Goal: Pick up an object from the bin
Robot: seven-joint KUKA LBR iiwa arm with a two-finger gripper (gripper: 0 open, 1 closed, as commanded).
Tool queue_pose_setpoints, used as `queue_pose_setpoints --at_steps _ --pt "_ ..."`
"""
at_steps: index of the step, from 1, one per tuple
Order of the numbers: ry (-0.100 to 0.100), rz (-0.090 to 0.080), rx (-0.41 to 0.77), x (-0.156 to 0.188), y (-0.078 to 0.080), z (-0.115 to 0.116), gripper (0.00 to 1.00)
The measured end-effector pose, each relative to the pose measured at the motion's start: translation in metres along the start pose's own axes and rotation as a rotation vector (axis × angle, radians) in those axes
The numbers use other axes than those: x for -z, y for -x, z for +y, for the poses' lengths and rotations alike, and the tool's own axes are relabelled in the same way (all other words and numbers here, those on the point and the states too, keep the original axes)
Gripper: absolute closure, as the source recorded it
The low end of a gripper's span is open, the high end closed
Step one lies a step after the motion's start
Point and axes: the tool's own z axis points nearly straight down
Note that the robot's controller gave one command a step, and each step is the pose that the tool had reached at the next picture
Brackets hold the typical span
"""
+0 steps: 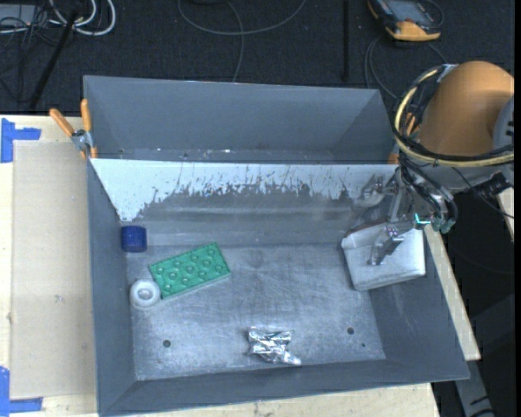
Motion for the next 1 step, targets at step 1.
queue_pose_setpoints --at_steps 1 --pt "0.0 -0.008 0.038 -0.1057 -0.0652 0.0111 0.0"
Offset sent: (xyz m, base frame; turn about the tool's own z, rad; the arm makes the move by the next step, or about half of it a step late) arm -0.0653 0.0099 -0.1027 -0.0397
